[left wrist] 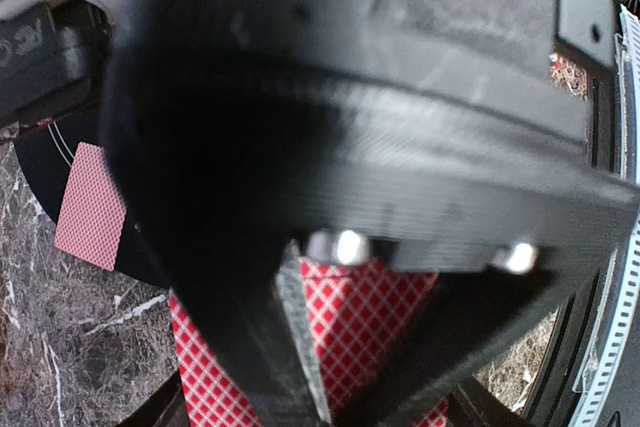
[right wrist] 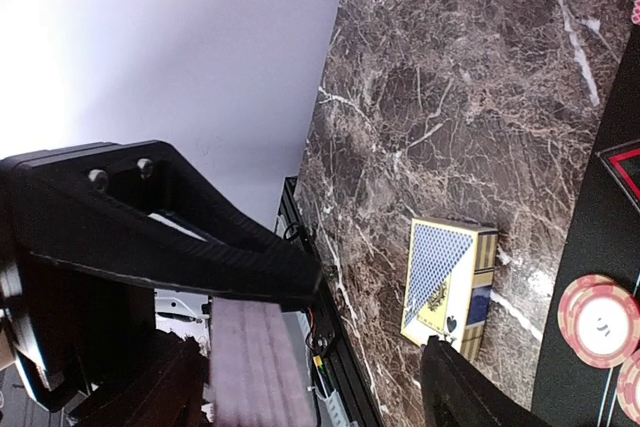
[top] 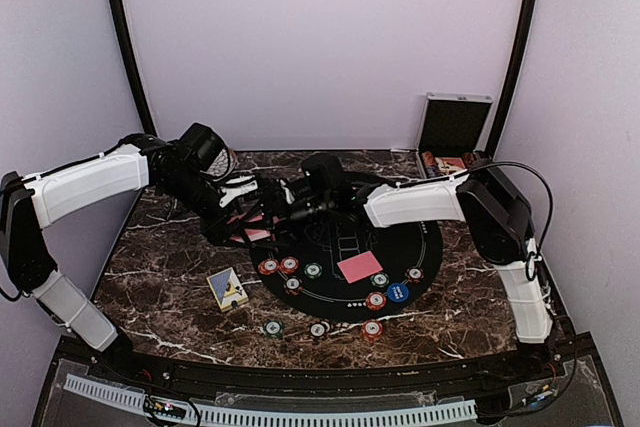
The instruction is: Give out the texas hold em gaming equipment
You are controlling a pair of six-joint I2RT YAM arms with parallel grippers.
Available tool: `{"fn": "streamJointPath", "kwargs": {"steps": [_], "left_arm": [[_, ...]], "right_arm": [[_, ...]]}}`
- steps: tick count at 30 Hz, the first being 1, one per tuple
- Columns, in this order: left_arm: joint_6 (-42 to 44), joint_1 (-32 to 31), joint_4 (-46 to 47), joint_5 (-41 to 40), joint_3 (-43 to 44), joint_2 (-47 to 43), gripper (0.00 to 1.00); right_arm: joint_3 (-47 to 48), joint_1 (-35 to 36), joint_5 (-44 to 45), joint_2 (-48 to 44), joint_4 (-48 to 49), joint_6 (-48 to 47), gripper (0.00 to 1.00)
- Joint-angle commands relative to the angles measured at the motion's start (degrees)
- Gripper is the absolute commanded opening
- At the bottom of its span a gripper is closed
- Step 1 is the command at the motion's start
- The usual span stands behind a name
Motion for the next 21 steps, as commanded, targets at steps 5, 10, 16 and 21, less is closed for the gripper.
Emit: {"fn": "streamJointPath", "kwargs": {"steps": [5,10,16,21], "left_arm": [[-0.4,0.2,-0.7,1.8,2.1,-2.1,0.0],[-0.3,0.2,-0.7,1.7,2.2,-2.0,0.0],[-0.2,0.2,-0.7,1.5,2.2,-2.0,0.0],[-0.2,0.2,-0.7,1.3,2.1,-2.1,0.0]], "right_arm": [[-0.2,-0.9,-0.9,0.5,-1.7,-1.9,0.75],[-2.6,-2.3,0.0,-1.6,-3.7,-4.1,0.73],[-4.9,-3.3,0.1,-4.1,-4.7,-5.3,0.66],[-5.6,-3.7,-0.2,-5.5,-5.0,-5.8,0.6]]}}
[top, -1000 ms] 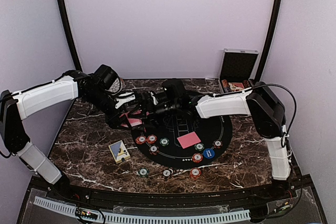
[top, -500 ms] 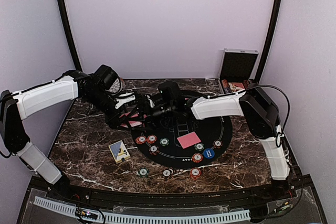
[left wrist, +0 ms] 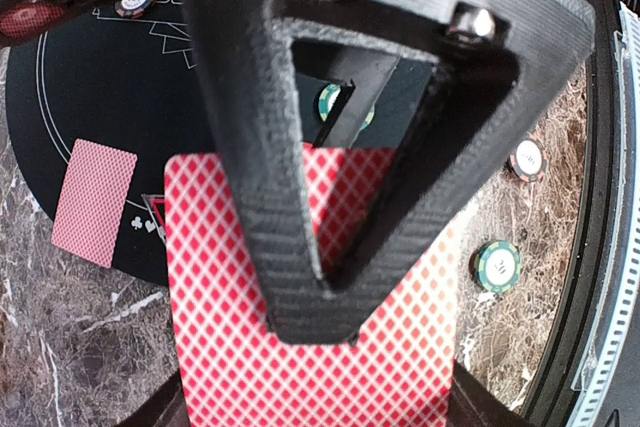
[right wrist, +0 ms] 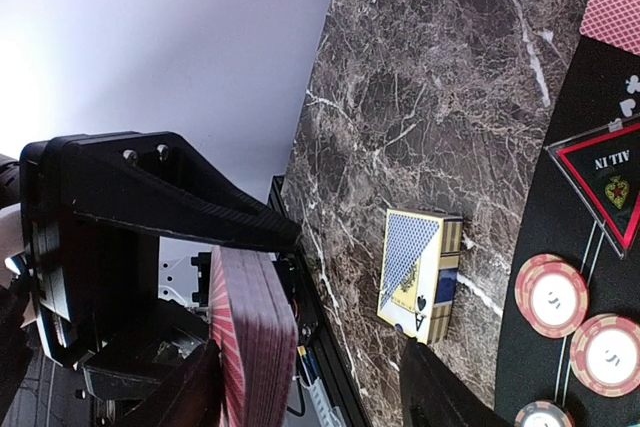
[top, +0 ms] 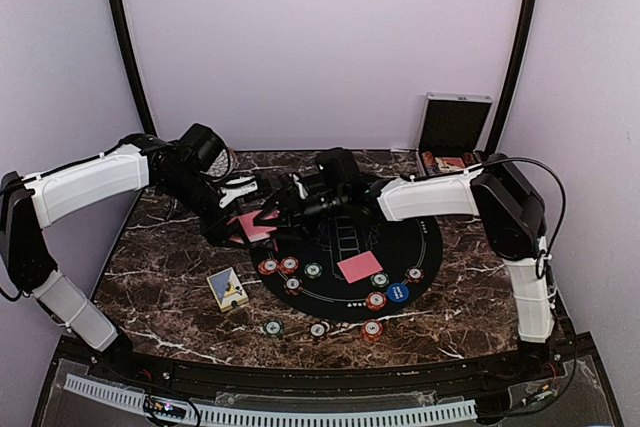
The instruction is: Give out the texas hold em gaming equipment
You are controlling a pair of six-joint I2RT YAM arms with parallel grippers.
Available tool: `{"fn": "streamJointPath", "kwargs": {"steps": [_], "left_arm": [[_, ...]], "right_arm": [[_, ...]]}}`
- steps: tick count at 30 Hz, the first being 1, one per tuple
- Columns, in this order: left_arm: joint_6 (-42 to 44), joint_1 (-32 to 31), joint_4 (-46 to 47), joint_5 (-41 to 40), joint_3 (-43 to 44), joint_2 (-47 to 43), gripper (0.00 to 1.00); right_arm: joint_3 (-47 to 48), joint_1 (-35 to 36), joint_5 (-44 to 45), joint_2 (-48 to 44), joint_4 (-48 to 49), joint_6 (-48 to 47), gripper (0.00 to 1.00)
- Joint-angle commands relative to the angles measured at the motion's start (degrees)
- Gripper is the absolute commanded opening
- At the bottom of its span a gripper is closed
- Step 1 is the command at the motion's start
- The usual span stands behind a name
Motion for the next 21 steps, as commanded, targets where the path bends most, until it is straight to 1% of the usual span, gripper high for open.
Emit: {"fn": "streamJointPath", "kwargs": {"steps": [1,5,12,15,19,21], "left_arm": [[-0.2,0.2,-0.3,1.4,2.1,-2.1,0.0],[-0.2,0.2,-0.3,1.2,1.9,-2.1,0.0],[0.0,0.2,-0.1,0.2,1.4,-2.1,0.0],[0.0,0.2,-0.1,-0.1,1.2,-2.1,0.0],[0.0,0.2,0.1,-0.4,0.9,-2.1,0.0],[0.0,0.2,0.1,-0.5,0.9,-2.1,0.0]], "right_arm": [[-1.5,-0.8,0.6,-2.2,-2.6,-1.5,0.59],[-1.8,-0.9,-0.1,-3.7,-0.8,-0.5,0.55],[-2.3,-1.0,-0.7,-6.9,0.0,0.3,0.44],[-2.8,-1.1,-0.8,-7.9,0.4,0.7,0.35],[-3.8,-1.1,-1.4,-8.3,2.5,2.4,0.22],[-4.3,-1.1,-1.7,-8.4,3.7,3.2,0.19]]}}
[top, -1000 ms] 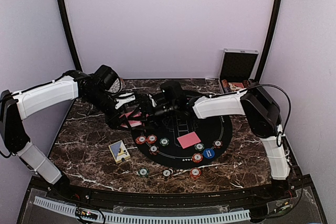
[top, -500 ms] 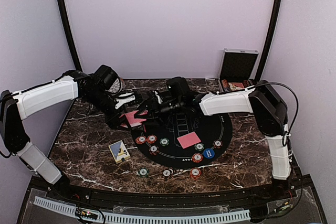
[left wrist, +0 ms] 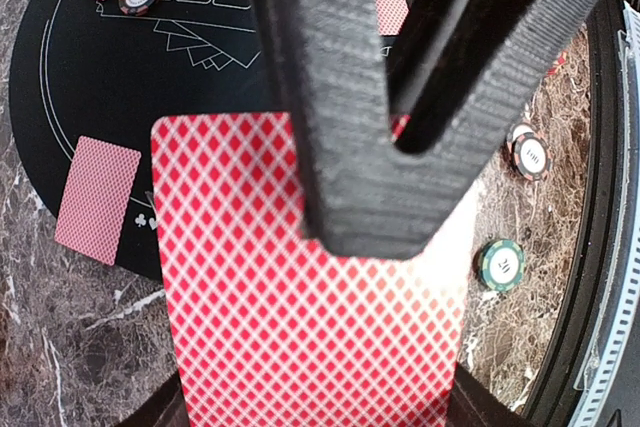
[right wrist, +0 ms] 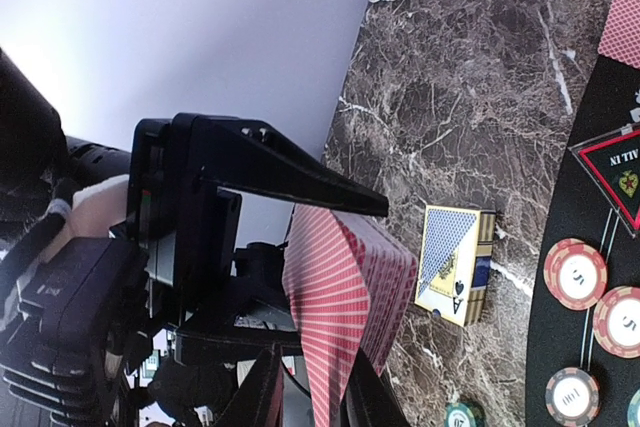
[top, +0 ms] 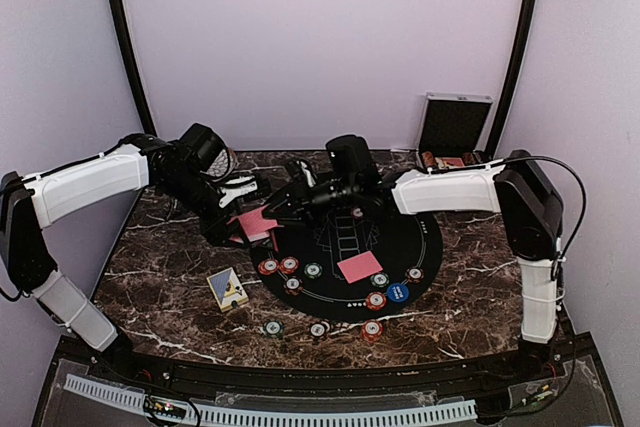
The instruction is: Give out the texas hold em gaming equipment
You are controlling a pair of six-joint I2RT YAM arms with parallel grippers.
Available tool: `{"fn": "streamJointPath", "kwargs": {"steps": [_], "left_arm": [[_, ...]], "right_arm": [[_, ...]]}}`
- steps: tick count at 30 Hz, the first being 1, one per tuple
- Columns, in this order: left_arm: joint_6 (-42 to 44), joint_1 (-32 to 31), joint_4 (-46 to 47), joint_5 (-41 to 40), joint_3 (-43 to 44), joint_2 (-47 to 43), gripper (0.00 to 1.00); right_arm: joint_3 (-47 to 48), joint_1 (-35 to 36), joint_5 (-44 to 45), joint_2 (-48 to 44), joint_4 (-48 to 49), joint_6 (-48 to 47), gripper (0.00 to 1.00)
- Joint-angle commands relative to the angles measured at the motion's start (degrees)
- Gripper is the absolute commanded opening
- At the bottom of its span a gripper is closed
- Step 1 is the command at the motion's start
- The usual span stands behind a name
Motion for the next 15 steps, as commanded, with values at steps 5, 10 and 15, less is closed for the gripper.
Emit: {"fn": "streamJointPath", "kwargs": {"steps": [5,10,15], "left_arm": [[0.0,0.2,0.1,-0.2,0.7,-2.4,0.0],[0.0,0.2,0.1,-0.5,0.4,-2.6,0.0],[0.2,0.2,0.1,-1.2,-0.3,-3.0,0.0]], "right_arm": [[-1.6,-0.4,-1.6,-2.2,4.5,2.3,0.14],[-1.9,-0.6,-2.0,-2.3,4.2,2.2,0.04],[-2.8,-2.3,-2.1,-3.4,4.2,2.3,0.0]]}}
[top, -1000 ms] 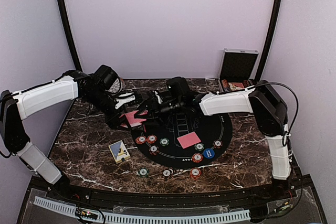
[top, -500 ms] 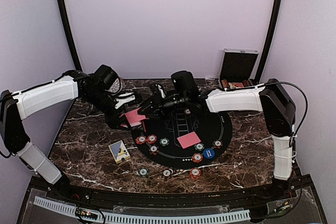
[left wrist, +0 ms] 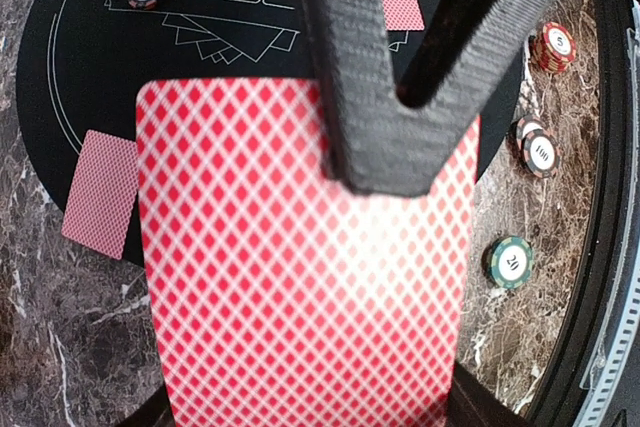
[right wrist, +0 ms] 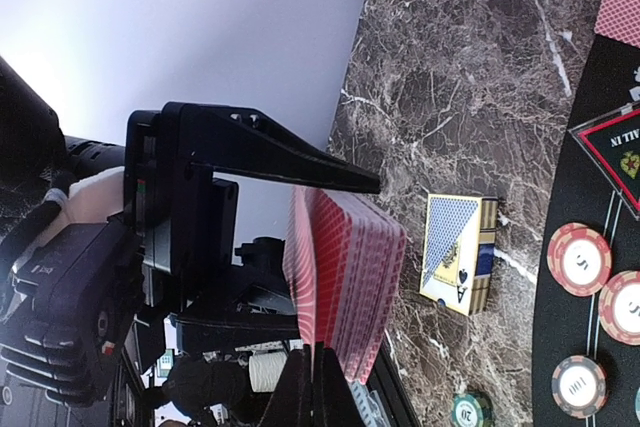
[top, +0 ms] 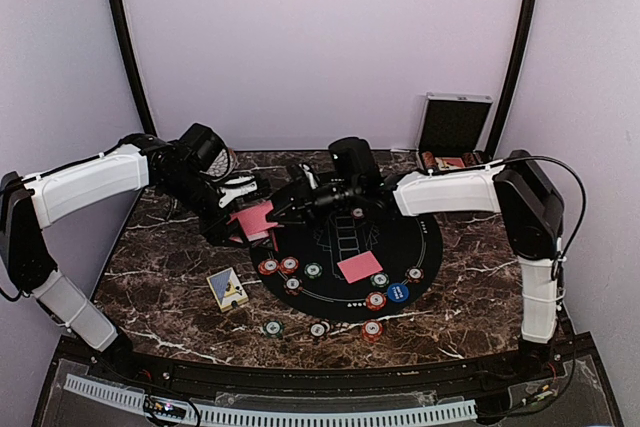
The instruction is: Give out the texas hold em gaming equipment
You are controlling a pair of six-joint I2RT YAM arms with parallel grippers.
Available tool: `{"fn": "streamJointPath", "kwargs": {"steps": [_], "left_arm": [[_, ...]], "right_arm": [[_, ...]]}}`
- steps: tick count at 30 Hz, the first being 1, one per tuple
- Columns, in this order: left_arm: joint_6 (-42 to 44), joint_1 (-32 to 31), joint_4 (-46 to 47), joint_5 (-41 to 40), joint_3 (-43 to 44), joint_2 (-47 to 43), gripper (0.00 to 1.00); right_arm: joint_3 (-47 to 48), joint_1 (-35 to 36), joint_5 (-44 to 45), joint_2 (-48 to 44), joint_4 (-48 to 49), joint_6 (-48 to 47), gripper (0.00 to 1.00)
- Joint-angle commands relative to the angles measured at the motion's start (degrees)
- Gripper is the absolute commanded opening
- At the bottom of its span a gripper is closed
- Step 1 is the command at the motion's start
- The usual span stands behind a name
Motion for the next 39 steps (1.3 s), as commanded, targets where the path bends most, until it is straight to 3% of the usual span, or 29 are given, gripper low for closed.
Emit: {"fn": "streamJointPath", "kwargs": {"steps": [1,13,22,39], "left_arm": [[0.2,0.2,0.1,-0.2,-0.3,-2.9,0.0],[0.2,0.7,-1.0,-2.7,-1.4,-2.8,0.0],[-0.3,0.9,-1.8,-0.2,-0.8,-3.2,0.0],[-0.1,1.3,-1.7,1.0,-1.7,-3.8,0.0]], "right_arm": [[-1.4,-2.4,-0.7,-3.6,2.4,-0.2,0.0],[-4.2,-11.0,0.4,-4.3,-0.2,-3.9,0.0],[9.2,-11.3,5.4,9.5,-4.9,-8.1,0.0],[35.8,-6.4,11.2,33.5,-8.8,-5.2,0.01]]}}
